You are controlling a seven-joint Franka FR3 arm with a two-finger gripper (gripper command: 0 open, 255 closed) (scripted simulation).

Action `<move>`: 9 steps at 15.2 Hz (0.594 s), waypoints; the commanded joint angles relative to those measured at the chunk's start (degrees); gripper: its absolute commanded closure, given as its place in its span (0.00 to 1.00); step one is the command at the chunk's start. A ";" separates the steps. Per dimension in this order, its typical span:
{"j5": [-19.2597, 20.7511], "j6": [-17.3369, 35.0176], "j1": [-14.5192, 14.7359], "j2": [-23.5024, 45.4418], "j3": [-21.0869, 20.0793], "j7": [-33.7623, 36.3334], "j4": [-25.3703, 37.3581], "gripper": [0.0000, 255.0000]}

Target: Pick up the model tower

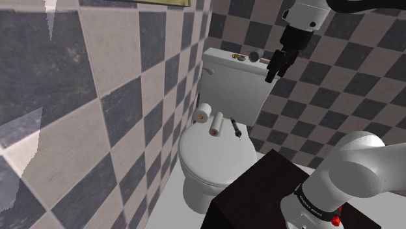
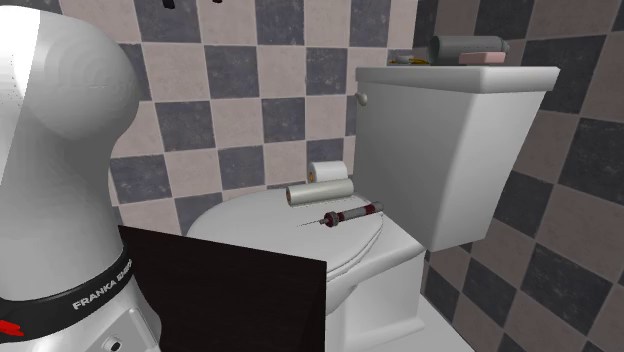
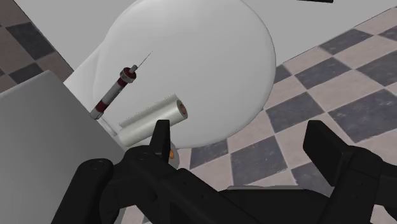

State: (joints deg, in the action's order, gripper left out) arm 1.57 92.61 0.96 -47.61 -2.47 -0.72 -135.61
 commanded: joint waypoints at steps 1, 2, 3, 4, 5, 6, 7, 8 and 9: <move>0.00 0.00 0.00 0.00 0.00 0.00 0.00 0.00; 0.34 1.66 -0.32 0.84 0.23 0.03 -1.12 0.00; 0.69 3.34 -0.65 1.75 0.46 0.07 -2.18 0.00; 1.05 5.03 -0.99 2.73 0.69 0.11 -3.18 0.00; 1.41 6.74 -1.34 3.79 0.93 0.17 -4.11 0.00; 1.77 8.45 -1.69 4.92 1.17 0.24 -4.99 0.00; 2.14 10.18 -2.06 6.12 1.41 0.32 -5.79 0.00; 2.52 11.91 -2.44 7.40 1.65 0.40 -6.53 0.00; 2.90 13.65 -2.82 8.74 1.90 0.50 -7.21 0.00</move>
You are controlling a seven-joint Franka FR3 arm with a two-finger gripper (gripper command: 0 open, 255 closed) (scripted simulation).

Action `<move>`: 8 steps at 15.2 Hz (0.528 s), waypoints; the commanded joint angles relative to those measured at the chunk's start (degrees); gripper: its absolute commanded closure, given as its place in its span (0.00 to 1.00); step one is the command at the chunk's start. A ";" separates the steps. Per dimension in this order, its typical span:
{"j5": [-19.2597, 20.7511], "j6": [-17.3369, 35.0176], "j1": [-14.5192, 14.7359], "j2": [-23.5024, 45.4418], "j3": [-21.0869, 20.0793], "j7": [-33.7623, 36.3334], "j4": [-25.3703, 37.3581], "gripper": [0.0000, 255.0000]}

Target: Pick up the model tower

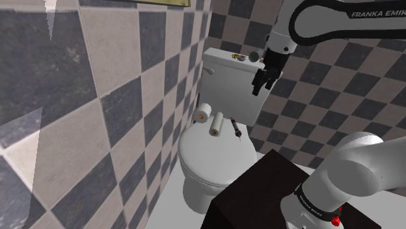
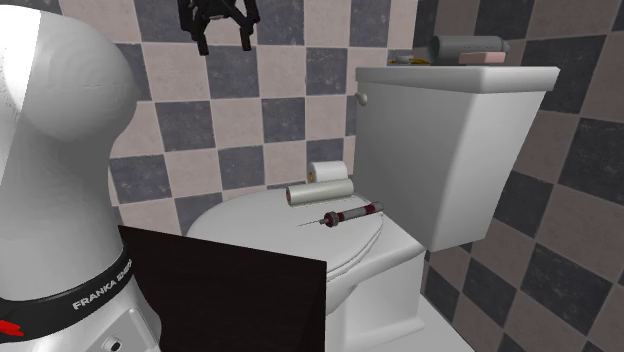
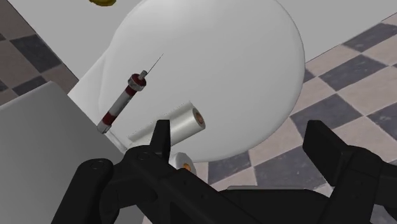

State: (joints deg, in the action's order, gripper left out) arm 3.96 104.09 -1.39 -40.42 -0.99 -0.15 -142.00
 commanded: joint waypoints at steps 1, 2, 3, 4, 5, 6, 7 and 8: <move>0.89 3.92 -0.86 2.98 0.66 0.04 -1.42 0.00; 1.29 5.67 -1.25 4.47 0.90 0.16 -1.96 0.00; 1.69 7.42 -1.65 6.03 1.15 0.29 -2.43 0.00; 2.10 9.16 -2.04 7.66 1.41 0.44 -2.82 0.00; 2.51 10.90 -2.45 9.35 1.65 0.59 -3.15 0.00; 2.93 12.64 -2.86 11.10 1.90 0.76 -3.40 0.00; 3.36 14.36 -3.28 12.92 2.15 0.95 -3.58 0.00; 3.79 16.06 -3.70 14.79 2.39 1.14 -3.69 0.00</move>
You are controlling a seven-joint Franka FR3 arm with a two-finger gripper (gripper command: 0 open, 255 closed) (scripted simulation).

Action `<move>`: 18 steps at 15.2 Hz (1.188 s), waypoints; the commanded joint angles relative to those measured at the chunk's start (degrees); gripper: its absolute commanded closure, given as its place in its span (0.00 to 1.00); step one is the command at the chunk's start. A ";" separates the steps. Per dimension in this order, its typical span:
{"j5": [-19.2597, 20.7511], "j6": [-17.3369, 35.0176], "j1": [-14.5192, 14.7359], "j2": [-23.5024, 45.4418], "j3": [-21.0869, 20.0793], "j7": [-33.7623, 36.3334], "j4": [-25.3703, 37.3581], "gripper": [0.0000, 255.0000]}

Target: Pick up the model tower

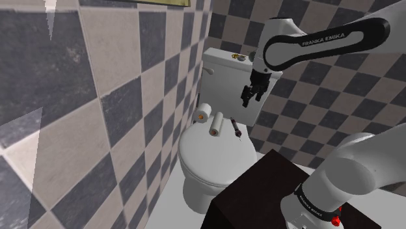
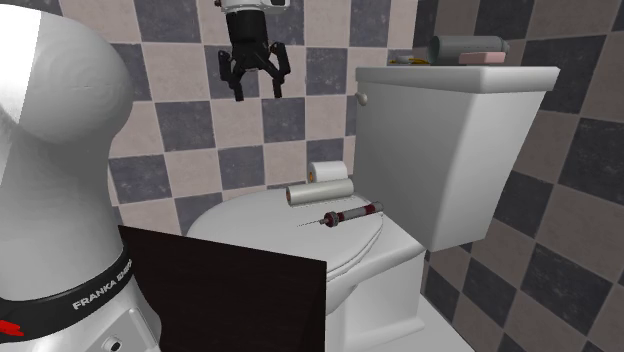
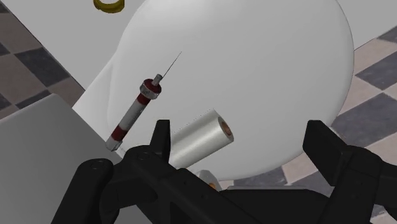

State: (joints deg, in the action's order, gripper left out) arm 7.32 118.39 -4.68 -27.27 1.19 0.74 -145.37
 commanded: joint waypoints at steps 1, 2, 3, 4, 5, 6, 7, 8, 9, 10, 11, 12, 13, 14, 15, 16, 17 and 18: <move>0.87 3.44 -0.82 3.56 0.47 0.46 -0.35 0.00; 1.31 5.09 -1.23 5.53 0.72 0.69 -0.31 0.00; 1.76 6.73 -1.65 7.54 0.97 0.93 -0.19 0.00; 2.21 8.32 -2.06 9.60 1.23 1.18 0.00 0.00; 2.67 9.89 -2.46 11.69 1.49 1.44 0.26 0.00; 3.12 11.41 -2.86 13.81 1.75 1.71 0.59 0.00; 3.58 12.89 -3.25 15.96 2.02 2.00 1.00 0.00; 4.03 14.33 -3.63 18.14 2.29 2.29 1.47 0.00; 4.48 15.72 -4.00 20.33 2.57 2.59 2.02 0.00; 4.92 17.05 -4.36 22.54 2.86 2.89 2.63 0.00; 5.34 18.34 -4.70 24.76 3.16 3.19 3.31 0.00; 5.75 19.57 -5.03 26.99 3.46 3.49 4.06 0.00; 6.13 20.74 -5.34 29.23 3.78 3.78 4.87 0.00; 6.49 21.86 -5.64 31.48 4.10 4.07 5.74 0.00; 6.82 22.92 -5.93 33.72 4.42 4.34 6.68 0.00; 7.11 23.93 -6.21 35.96 4.75 4.59 7.67 0.00; 7.36 24.87 -6.48 38.20 5.08 4.82 8.73 0.00; 7.56 25.76 -6.75 40.44 5.40 5.03 9.84 0.00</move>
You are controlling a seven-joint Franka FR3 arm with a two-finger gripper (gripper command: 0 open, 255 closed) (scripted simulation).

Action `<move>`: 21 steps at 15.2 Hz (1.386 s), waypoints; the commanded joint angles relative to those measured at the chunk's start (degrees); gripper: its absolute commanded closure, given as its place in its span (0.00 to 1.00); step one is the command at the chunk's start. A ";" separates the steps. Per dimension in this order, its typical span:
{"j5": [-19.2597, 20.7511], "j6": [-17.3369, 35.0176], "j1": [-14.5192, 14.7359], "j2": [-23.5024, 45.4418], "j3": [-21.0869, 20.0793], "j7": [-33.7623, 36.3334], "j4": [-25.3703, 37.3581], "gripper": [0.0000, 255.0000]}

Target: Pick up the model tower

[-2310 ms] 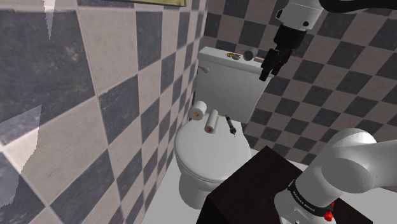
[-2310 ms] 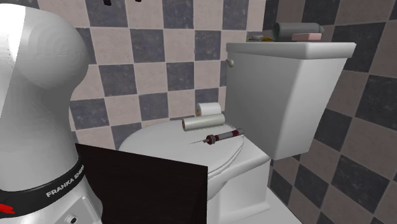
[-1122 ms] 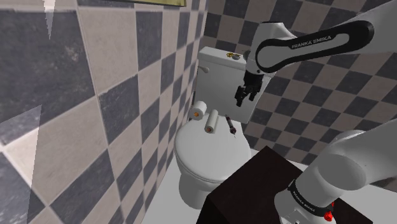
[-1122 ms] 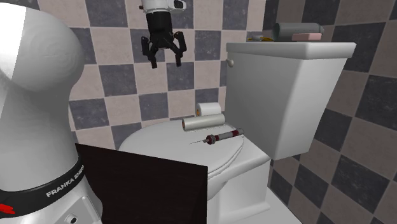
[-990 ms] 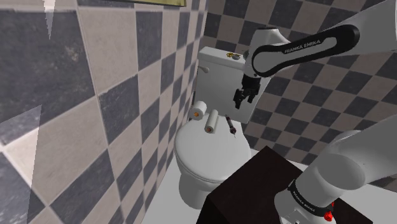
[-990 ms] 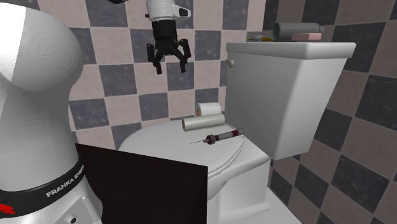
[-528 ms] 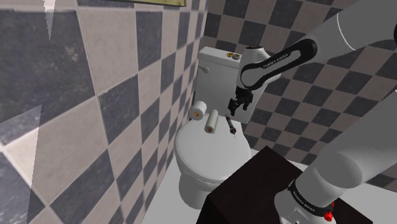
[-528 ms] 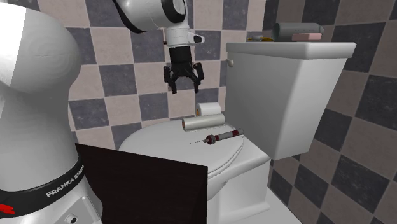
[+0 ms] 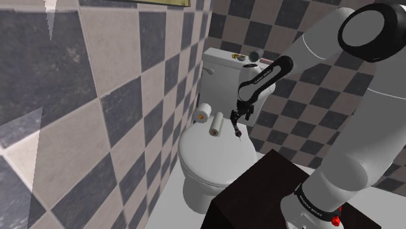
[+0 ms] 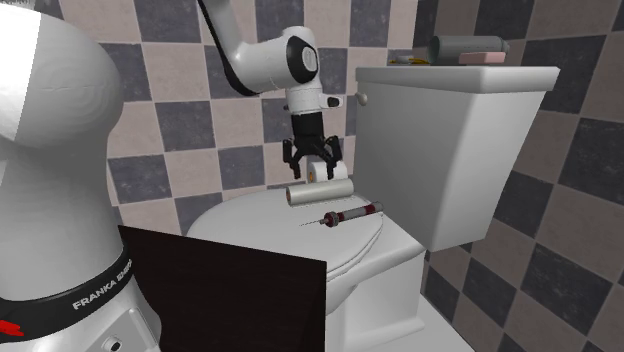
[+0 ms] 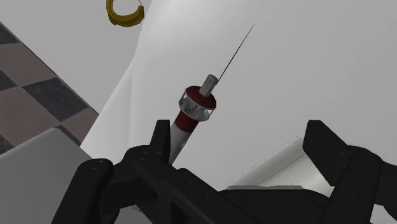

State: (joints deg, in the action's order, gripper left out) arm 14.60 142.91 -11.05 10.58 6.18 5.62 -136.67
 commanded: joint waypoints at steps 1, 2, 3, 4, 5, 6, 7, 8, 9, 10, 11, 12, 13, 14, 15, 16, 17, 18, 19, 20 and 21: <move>0.45 2.07 -0.65 4.82 0.71 0.34 2.30 0.00; 0.58 2.84 -0.92 7.04 1.01 0.50 3.52 0.00; 0.66 3.55 -1.19 9.26 1.30 0.64 4.80 0.00; 0.70 4.20 -1.48 11.47 1.58 0.76 6.13 0.00; 0.71 4.78 -1.78 13.68 1.83 0.86 7.51 0.00; 0.69 5.22 -2.03 15.47 2.03 0.93 8.68 0.00; 0.75 5.81 -2.03 16.22 2.05 1.07 8.84 0.00; 0.80 6.38 -2.03 16.98 2.07 1.22 9.02 0.00; 0.84 6.96 -2.03 17.74 2.09 1.36 9.20 0.00; 0.89 7.52 -2.03 18.51 2.11 1.50 9.40 0.00; 0.93 8.08 -2.02 19.29 2.13 1.64 9.61 0.00; 0.98 8.63 -2.02 20.06 2.15 1.79 9.83 0.00; 1.02 9.18 -2.02 20.84 2.17 1.93 10.05 0.00; 1.04 9.48 -2.01 21.29 2.18 2.00 10.19 0.00; 1.04 9.48 -2.01 21.30 2.18 2.00 10.20 0.00; 1.05 9.48 -2.00 21.22 2.19 2.01 10.12 1.00; 1.03 9.46 -2.02 21.25 2.18 1.99 10.18 1.00; 1.03 9.46 -2.03 21.27 2.18 1.97 10.20 1.00; 1.03 9.45 -2.03 21.29 2.18 1.97 10.23 1.00; 1.02 9.43 -2.04 21.31 2.17 1.96 10.27 1.00; 1.02 9.42 -2.04 21.28 2.17 1.96 10.26 1.00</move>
State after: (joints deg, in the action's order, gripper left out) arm 15.61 152.32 -13.05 31.78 8.30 7.58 -126.41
